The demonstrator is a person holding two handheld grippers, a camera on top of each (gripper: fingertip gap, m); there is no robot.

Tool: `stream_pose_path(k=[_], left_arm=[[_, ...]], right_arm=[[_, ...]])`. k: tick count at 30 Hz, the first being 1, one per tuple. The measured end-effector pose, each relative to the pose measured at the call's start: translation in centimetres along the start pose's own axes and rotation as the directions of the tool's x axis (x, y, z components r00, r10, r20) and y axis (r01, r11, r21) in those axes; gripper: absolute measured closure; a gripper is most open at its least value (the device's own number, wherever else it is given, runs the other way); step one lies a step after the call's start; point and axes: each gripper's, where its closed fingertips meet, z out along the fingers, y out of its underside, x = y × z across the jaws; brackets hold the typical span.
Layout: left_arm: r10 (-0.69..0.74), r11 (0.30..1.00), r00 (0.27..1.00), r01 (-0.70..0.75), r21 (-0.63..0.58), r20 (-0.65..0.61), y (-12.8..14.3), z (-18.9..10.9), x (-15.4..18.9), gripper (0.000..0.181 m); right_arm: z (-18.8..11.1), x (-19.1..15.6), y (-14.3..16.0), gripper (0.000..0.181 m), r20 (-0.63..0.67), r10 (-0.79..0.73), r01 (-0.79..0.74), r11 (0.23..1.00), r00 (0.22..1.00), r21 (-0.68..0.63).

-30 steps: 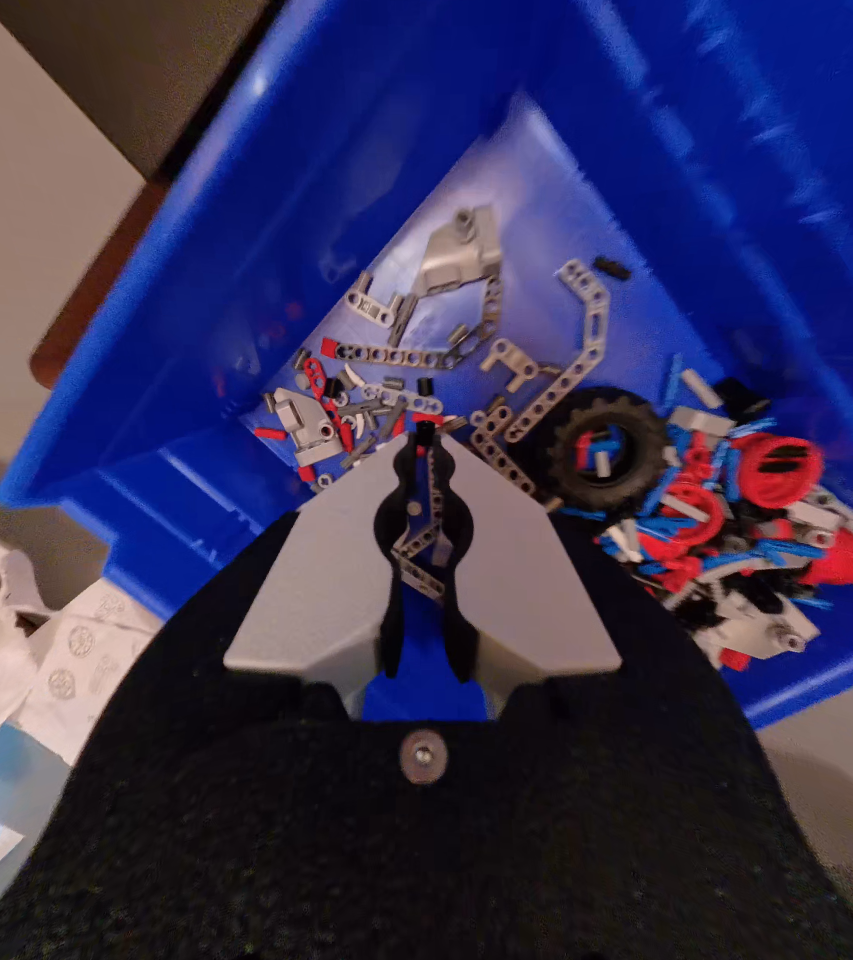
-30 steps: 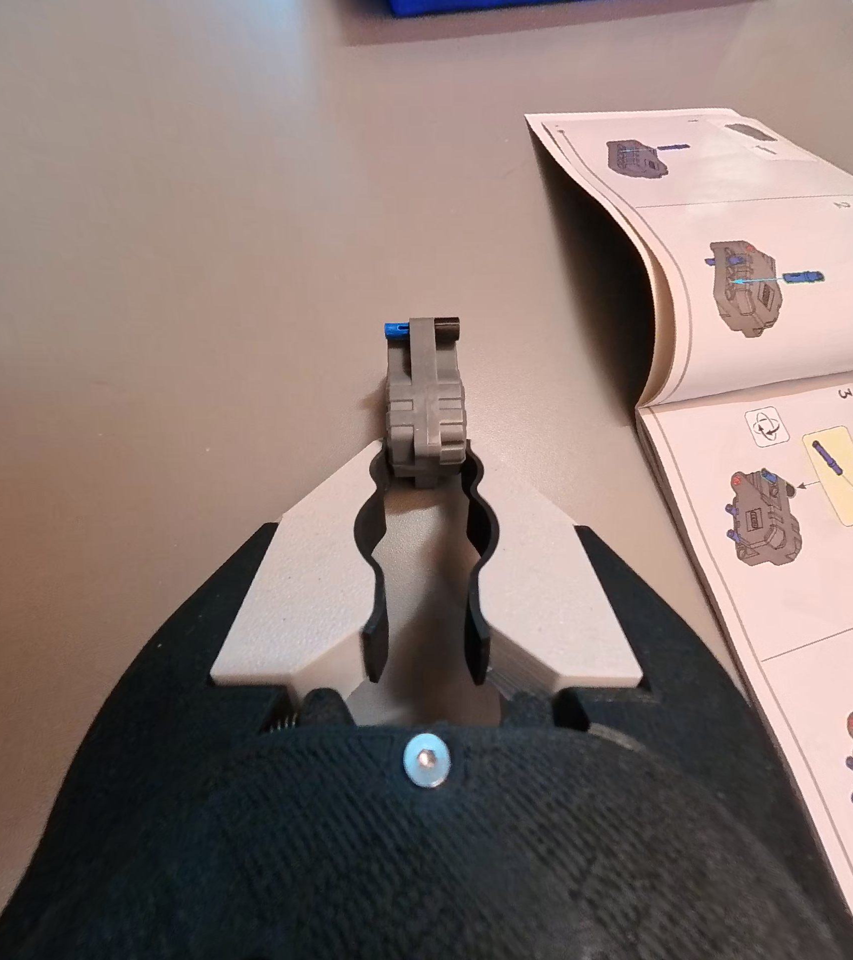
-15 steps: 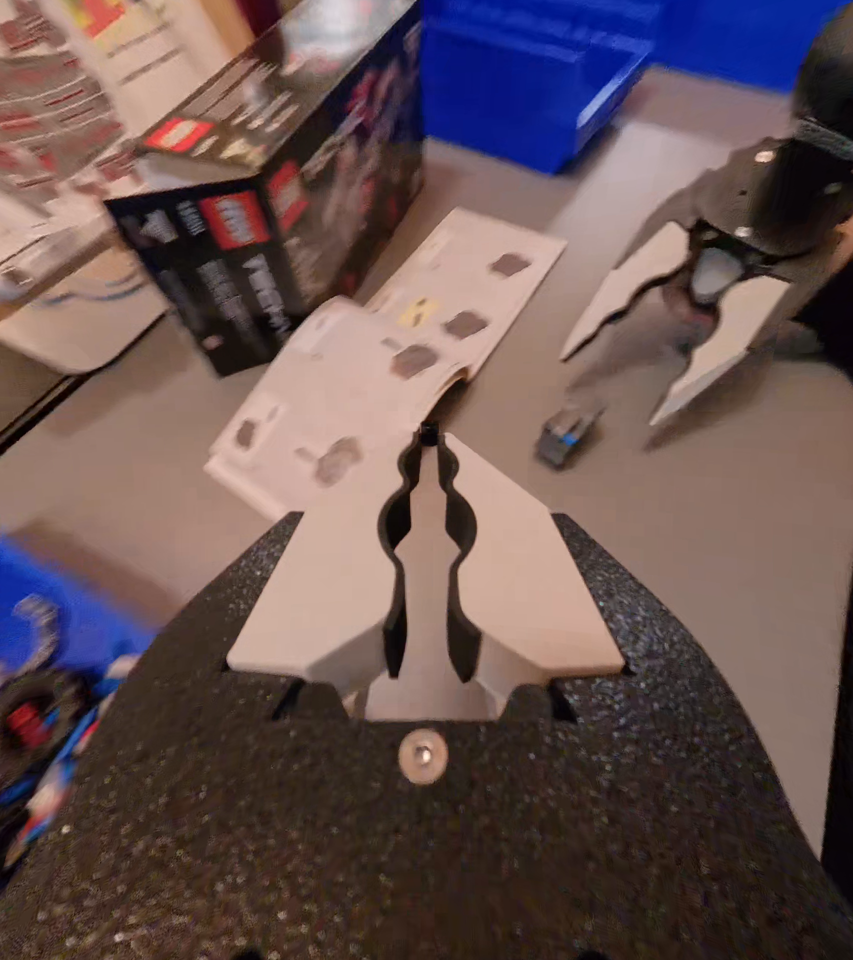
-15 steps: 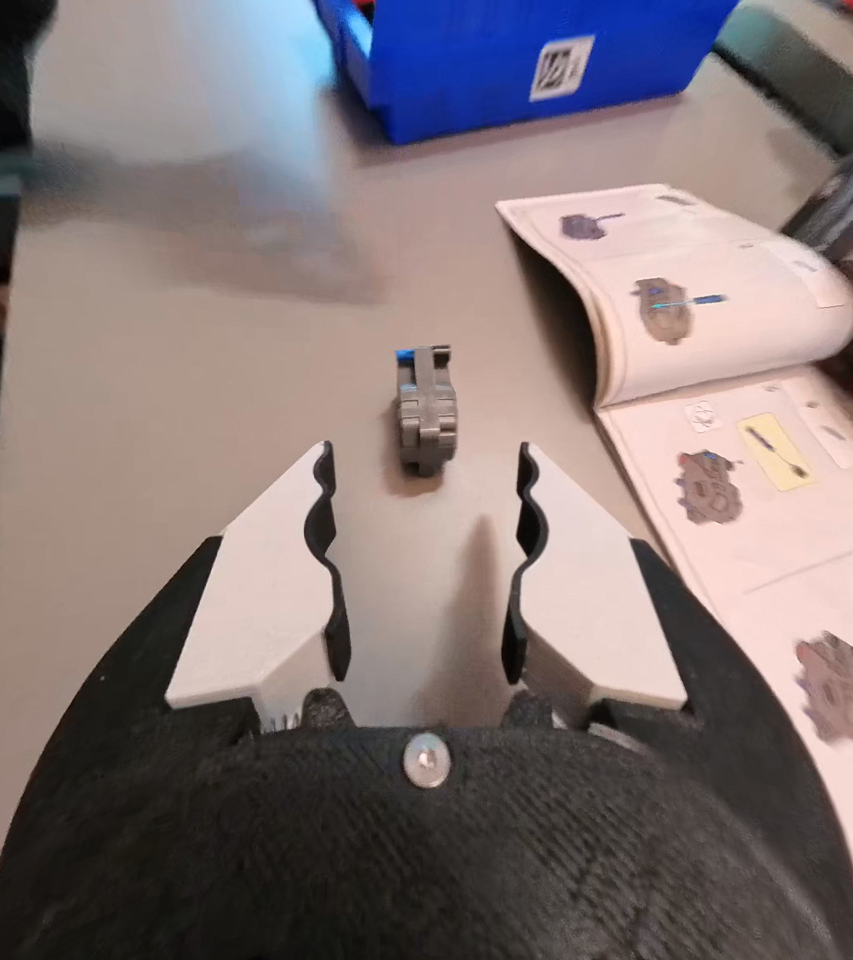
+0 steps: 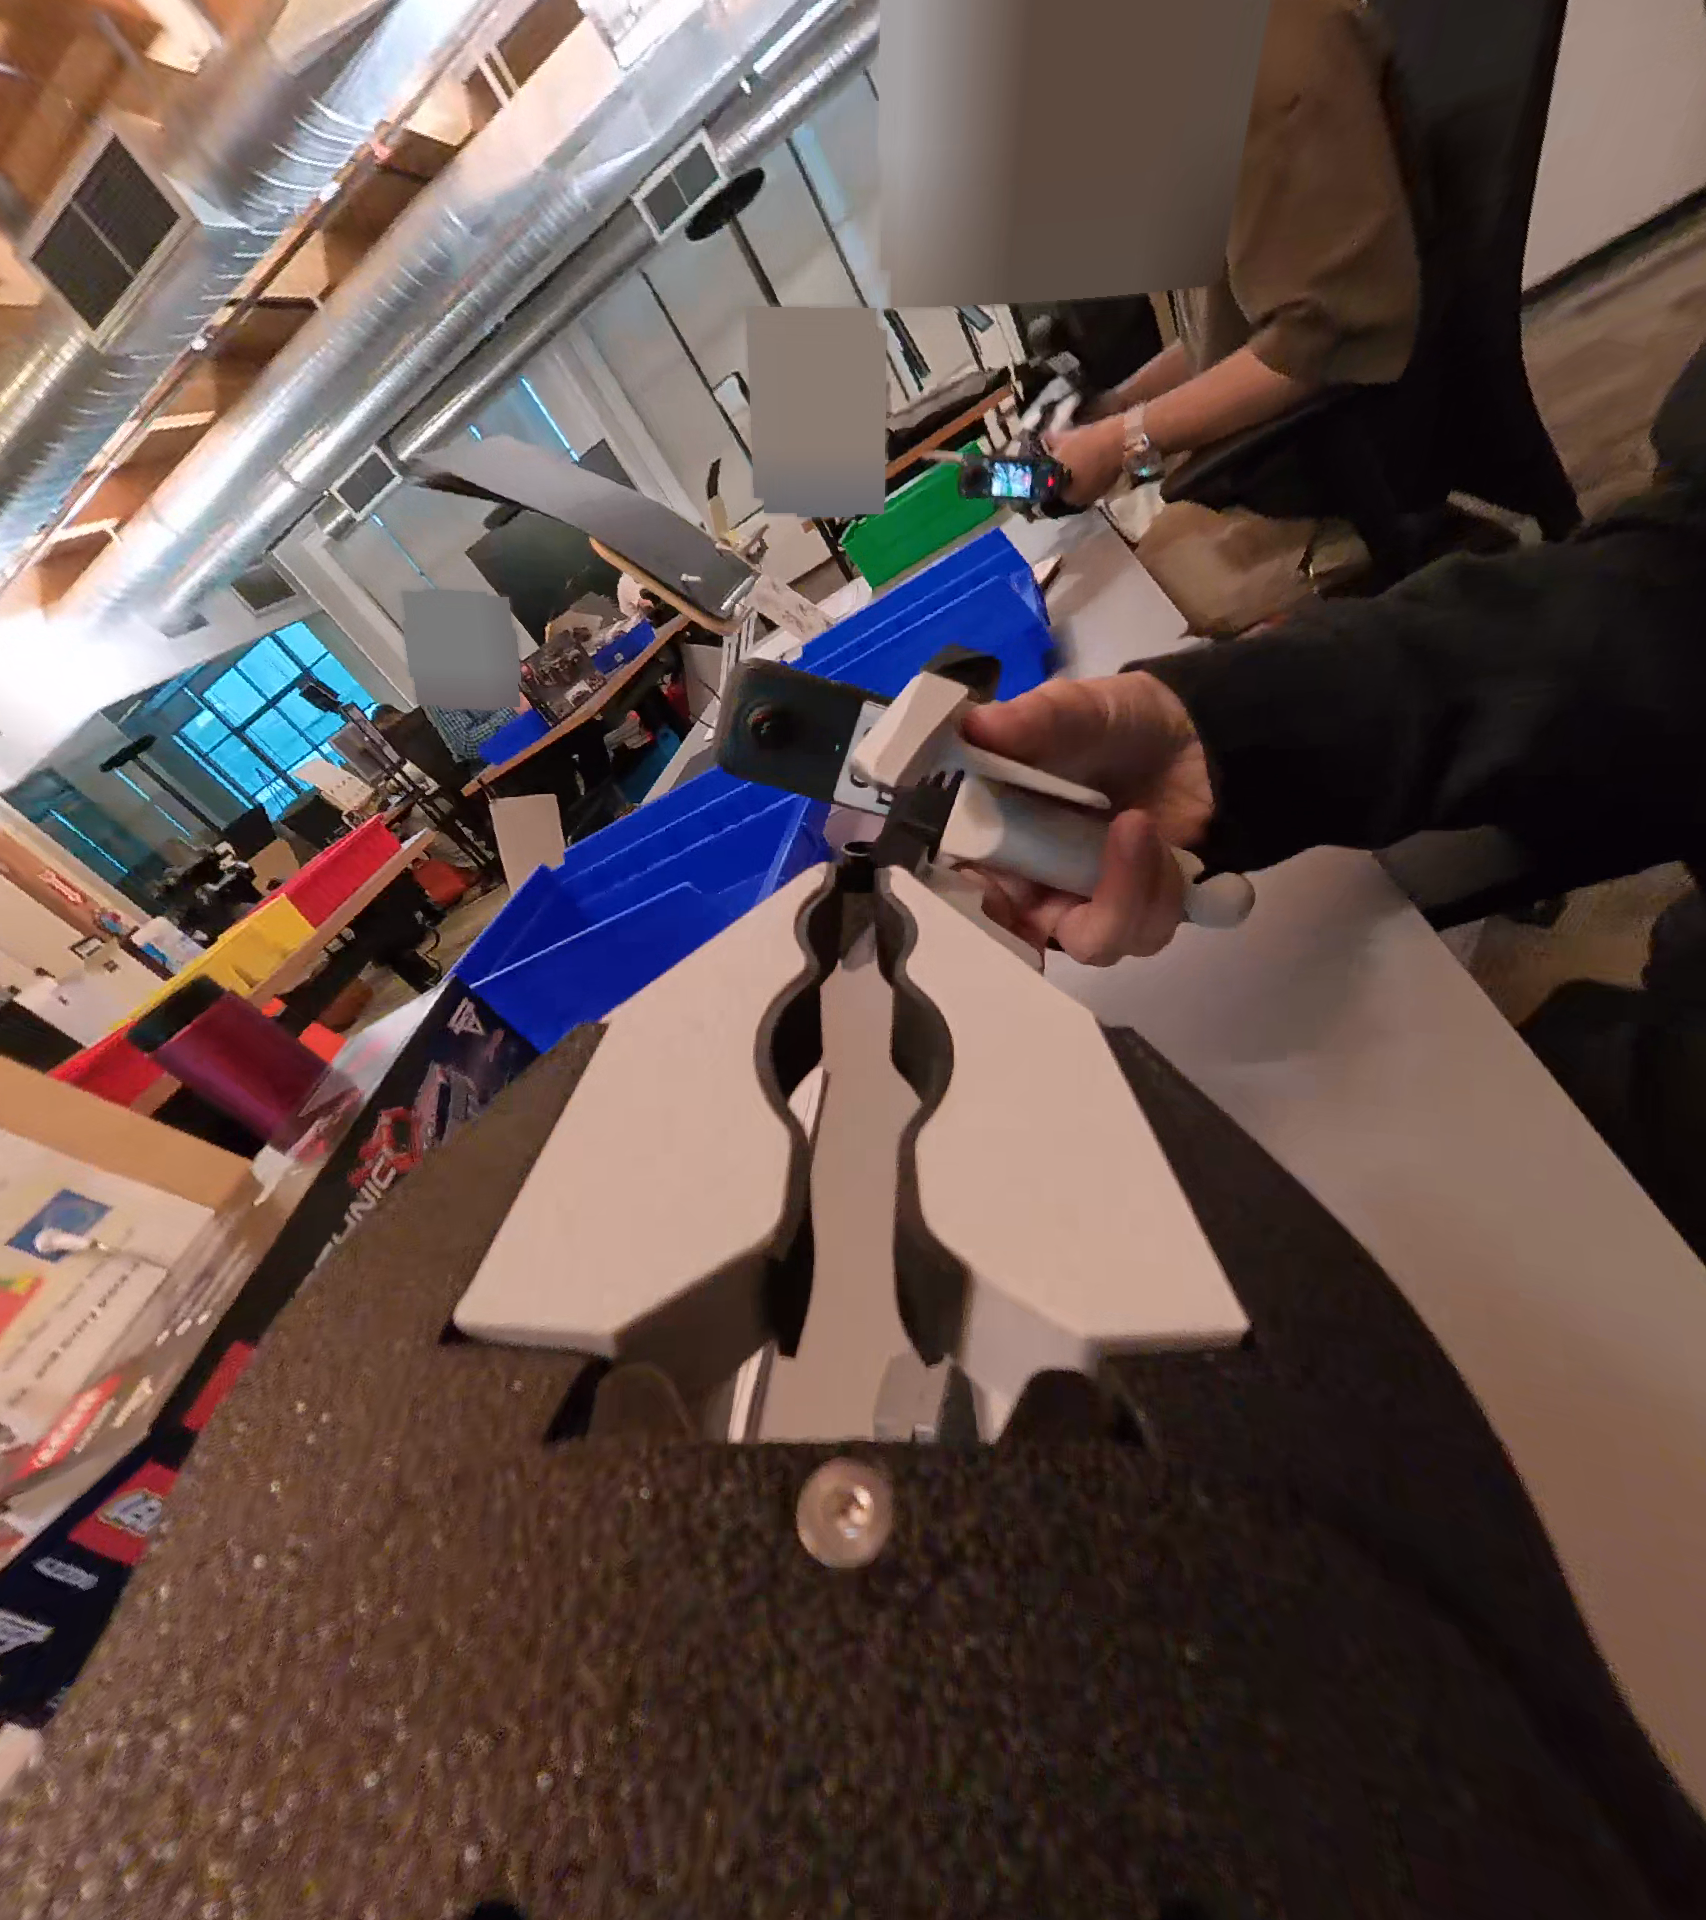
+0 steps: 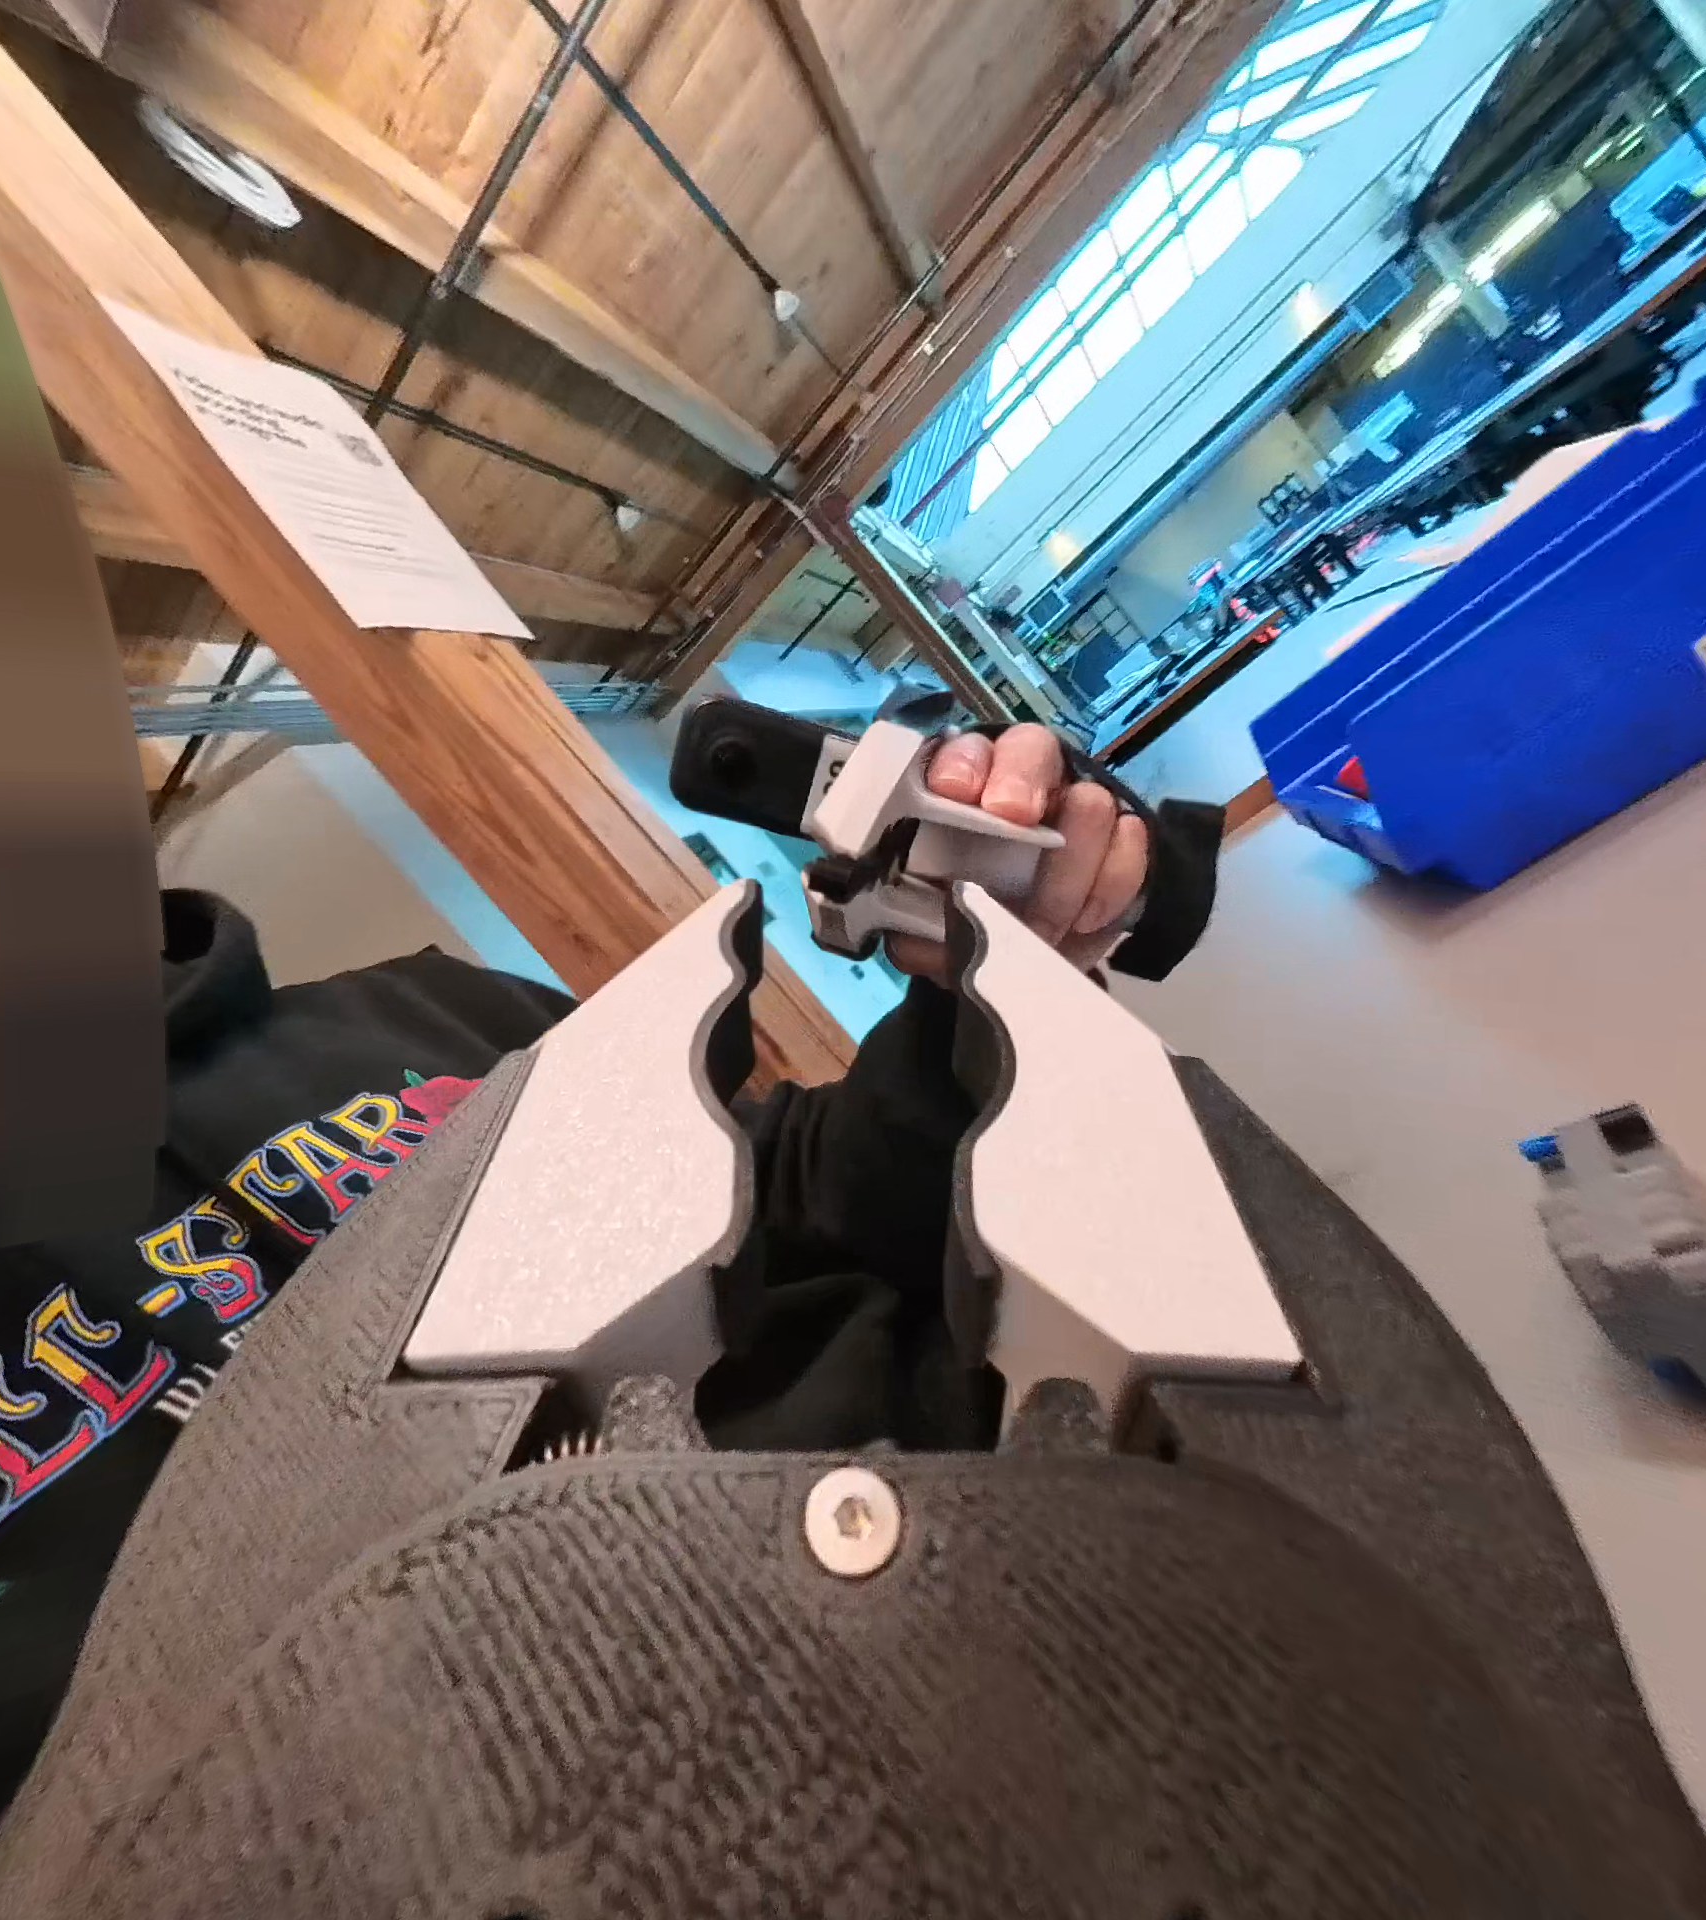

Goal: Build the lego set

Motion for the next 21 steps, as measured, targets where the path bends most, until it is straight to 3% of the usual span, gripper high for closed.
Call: stream_pose_path(k=[5,10,14,21], left_arm=[[0.09,0.994,0.996,-0.09,-0.055,0.0,-0.2,0.6,0.2,0.179],[0.14,0.986,0.99,-0.14,-0.095,-0.01,0.2,0.6,0.2,0.179],[0.18,0.974,0.984,-0.179,-0.139,-0.003,0.9,0.3,0.0,0.179],[0.166,0.98,0.986,-0.164,-0.114,0.008,0.9,-0.2,-0.1,0.179]], right_arm=[[0.9,-0.5,0.8,0.153,0.022,0.023,-0.022,0.999,1.0,-0.031],[0.9,-0.5,0.6,0.175,0.021,-0.021,0.021,1.0,1.0,-0.016],[0.7,0.3,0.5,0.171,-0.025,-0.04,0.04,0.999,0.999,-0.019],[0.6,0.7,0.4,0.181,-0.013,-0.048,0.049,0.999,0.999,0.006]])
